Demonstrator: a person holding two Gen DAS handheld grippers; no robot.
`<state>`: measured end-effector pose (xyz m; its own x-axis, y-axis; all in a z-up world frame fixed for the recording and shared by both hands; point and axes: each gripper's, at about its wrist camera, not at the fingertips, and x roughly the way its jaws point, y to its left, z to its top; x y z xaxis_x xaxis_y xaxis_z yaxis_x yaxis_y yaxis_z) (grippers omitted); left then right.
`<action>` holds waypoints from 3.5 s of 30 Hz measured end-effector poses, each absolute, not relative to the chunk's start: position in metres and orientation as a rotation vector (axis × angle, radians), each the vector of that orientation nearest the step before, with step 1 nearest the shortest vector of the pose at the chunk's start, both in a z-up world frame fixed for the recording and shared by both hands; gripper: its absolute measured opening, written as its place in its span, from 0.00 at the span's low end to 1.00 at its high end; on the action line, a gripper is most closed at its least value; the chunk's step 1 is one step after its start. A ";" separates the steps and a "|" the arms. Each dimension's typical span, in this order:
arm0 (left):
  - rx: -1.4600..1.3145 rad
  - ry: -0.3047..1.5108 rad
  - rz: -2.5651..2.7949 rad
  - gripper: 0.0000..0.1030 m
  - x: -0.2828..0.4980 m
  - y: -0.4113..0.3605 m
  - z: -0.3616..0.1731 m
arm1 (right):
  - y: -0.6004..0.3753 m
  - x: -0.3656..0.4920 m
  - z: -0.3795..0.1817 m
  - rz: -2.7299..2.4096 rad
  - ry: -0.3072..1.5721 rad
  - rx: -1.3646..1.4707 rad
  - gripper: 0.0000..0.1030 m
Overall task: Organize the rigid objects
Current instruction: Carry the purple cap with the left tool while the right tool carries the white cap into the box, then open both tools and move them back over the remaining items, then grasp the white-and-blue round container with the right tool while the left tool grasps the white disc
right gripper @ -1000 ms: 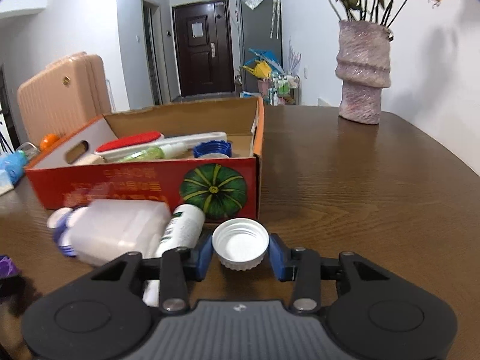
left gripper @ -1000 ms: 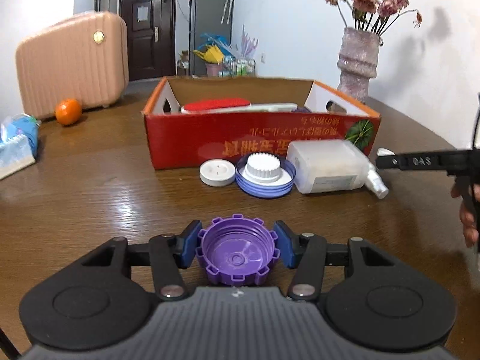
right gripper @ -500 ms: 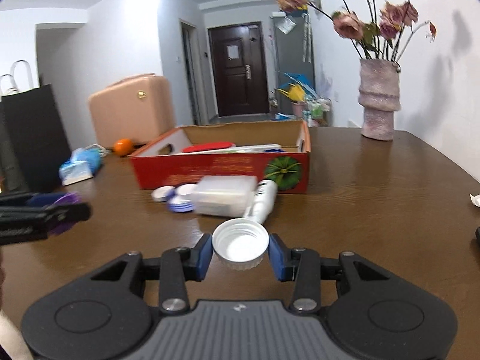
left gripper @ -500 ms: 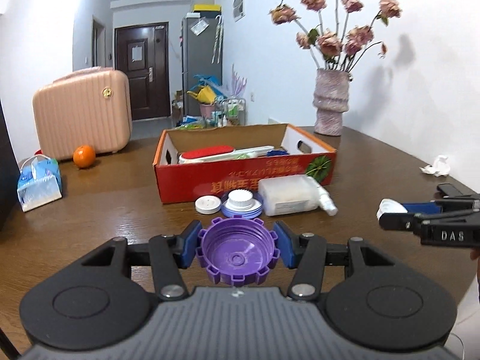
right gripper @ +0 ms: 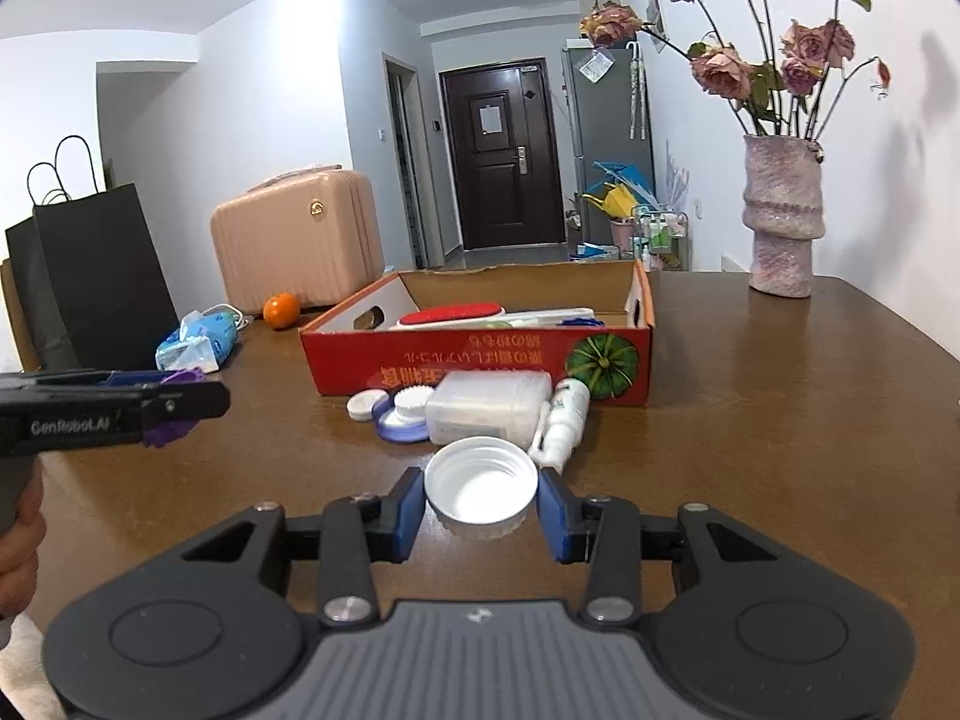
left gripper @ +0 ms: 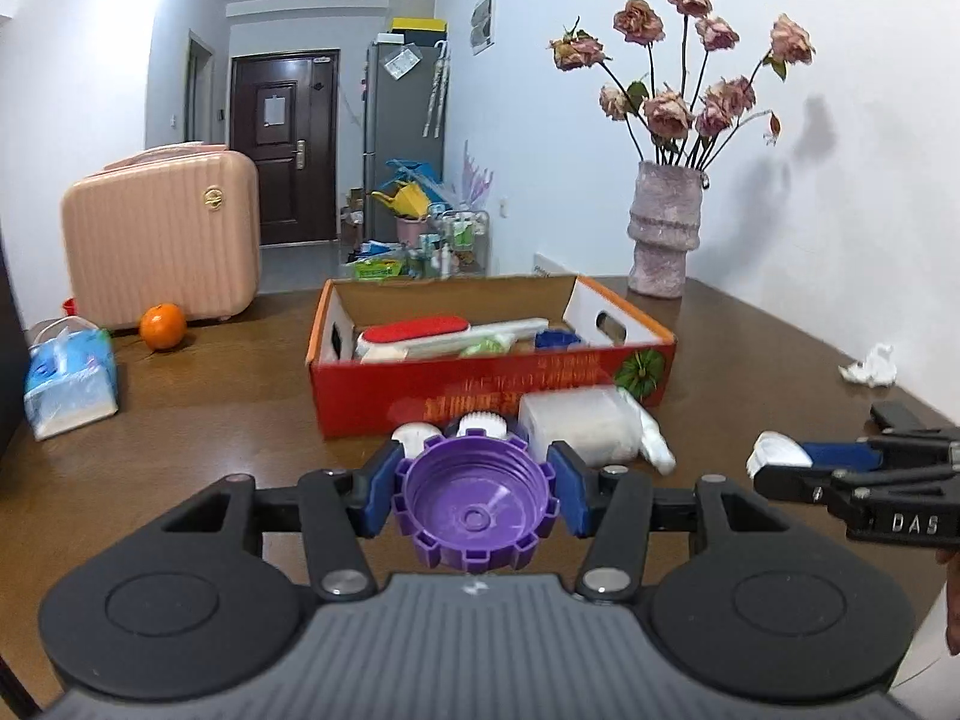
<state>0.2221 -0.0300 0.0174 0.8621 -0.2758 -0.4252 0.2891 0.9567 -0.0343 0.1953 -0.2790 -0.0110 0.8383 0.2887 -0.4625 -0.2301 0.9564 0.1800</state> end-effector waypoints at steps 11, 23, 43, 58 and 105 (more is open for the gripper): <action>0.080 0.501 -0.266 0.52 0.436 -0.031 0.049 | -0.239 0.379 0.014 0.415 0.541 0.009 0.38; 0.062 0.733 -0.179 0.59 0.609 -0.037 -0.002 | -0.162 0.549 -0.026 0.466 0.759 -0.096 0.40; 0.038 0.520 -0.158 0.96 0.409 0.014 0.061 | -0.243 0.415 0.047 0.346 0.565 -0.071 0.68; 0.066 0.330 -0.134 1.00 0.192 -0.001 0.051 | -0.285 0.211 0.040 0.264 0.393 -0.003 0.86; 0.234 0.636 -0.293 0.70 0.352 -0.008 -0.052 | -0.143 0.364 -0.045 0.347 0.639 -0.027 0.29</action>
